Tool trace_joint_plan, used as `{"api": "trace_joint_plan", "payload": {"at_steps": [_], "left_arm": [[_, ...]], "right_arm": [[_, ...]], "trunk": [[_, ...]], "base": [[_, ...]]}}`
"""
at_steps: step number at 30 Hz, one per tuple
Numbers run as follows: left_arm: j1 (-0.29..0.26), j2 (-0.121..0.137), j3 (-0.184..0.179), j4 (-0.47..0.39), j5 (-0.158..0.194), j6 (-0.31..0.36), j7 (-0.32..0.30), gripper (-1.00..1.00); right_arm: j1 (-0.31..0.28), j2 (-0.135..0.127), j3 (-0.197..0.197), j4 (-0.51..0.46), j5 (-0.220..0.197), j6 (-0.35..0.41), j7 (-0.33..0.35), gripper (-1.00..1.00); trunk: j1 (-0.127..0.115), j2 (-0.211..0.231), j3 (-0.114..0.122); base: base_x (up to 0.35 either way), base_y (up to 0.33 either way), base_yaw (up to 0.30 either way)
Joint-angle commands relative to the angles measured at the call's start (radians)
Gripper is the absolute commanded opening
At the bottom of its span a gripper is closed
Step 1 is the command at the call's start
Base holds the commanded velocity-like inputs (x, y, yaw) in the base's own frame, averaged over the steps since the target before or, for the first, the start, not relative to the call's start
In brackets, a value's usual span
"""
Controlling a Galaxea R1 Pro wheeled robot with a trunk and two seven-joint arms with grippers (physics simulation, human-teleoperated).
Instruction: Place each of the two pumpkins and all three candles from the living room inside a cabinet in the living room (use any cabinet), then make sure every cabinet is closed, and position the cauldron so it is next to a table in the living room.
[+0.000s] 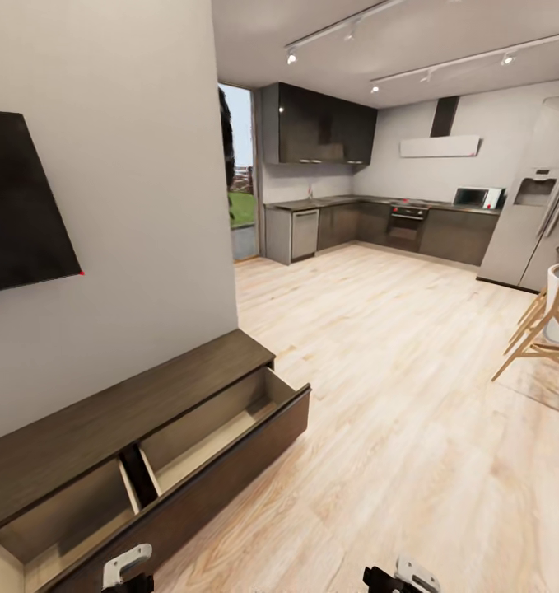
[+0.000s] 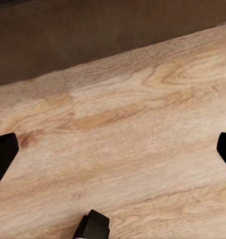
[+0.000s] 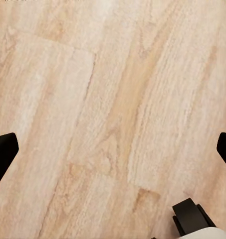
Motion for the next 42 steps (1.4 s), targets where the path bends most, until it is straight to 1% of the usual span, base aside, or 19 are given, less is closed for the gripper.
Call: {"api": "trace_joint_plan", "payload": {"at_steps": [1, 2, 4, 5, 7, 9, 13, 17, 23, 25, 42], "left_arm": [[-0.011, -0.013, -0.008, 0.003, -0.014, 0.003, 0.012, 1.00], [-0.016, -0.021, -0.008, 0.006, -0.022, 0.002, 0.014, 1.00], [-0.030, -0.051, -0.009, 0.028, -0.055, 0.000, 0.016, 1.00], [-0.034, -0.060, -0.009, 0.045, -0.072, -0.002, 0.017, 1.00], [-0.039, -0.070, -0.008, 0.086, -0.097, -0.018, 0.017, 1.00], [-0.040, -0.074, -0.008, 0.111, -0.107, -0.056, 0.017, 1.00], [-0.041, -0.077, -0.008, 0.124, -0.112, -0.086, 0.017, 1.00], [-0.041, -0.079, -0.009, 0.128, -0.113, -0.094, 0.017, 1.00], [-0.040, -0.087, -0.011, 0.128, -0.118, -0.098, 0.017, 1.00], [-0.040, -0.091, -0.011, 0.128, -0.119, -0.098, 0.017, 1.00], [-0.040, -0.093, -0.013, 0.128, -0.120, -0.100, 0.017, 1.00]], "right_arm": [[-0.001, 0.000, 0.008, 0.000, -0.010, -0.005, -0.004, 1.00], [-0.001, 0.000, 0.008, 0.000, -0.010, -0.006, -0.004, 1.00], [0.000, 0.000, 0.008, 0.000, -0.009, -0.009, -0.005, 1.00], [0.000, 0.000, 0.008, 0.000, -0.010, -0.010, -0.005, 1.00], [-0.001, 0.000, 0.008, 0.000, -0.010, -0.010, -0.005, 1.00], [-0.001, 0.000, 0.009, 0.000, -0.009, -0.012, -0.005, 1.00], [-0.001, 0.000, 0.010, 0.000, -0.009, -0.012, -0.004, 1.00], [-0.001, 0.001, 0.013, 0.000, -0.009, -0.013, -0.004, 1.00], [-0.001, 0.001, 0.014, 0.000, -0.007, -0.017, -0.004, 1.00], [-0.001, -0.001, 0.013, 0.002, -0.007, -0.032, -0.004, 1.00], [-0.001, -0.003, 0.012, 0.009, -0.010, -0.041, -0.005, 1.00]], "trunk": [[0.000, -0.001, -0.003], [0.000, -0.001, -0.004], [0.000, -0.001, -0.007], [0.000, -0.001, -0.009], [0.000, -0.001, -0.012], [0.000, -0.001, -0.015], [0.000, -0.001, -0.021], [0.000, -0.001, -0.027], [0.000, -0.001, -0.036], [0.000, -0.001, -0.039], [0.000, -0.001, -0.064]], "base": [[0.000, 0.000, -0.147], [0.000, 0.000, -0.145], [0.000, 0.000, -0.141], [0.000, 0.000, -0.139], [0.000, 0.000, -0.138], [0.000, 0.000, -0.137], [0.000, 0.000, -0.136], [0.000, 0.000, -0.136], [0.000, 0.000, -0.136], [0.000, 0.000, -0.136], [0.000, 0.000, -0.136]]}}
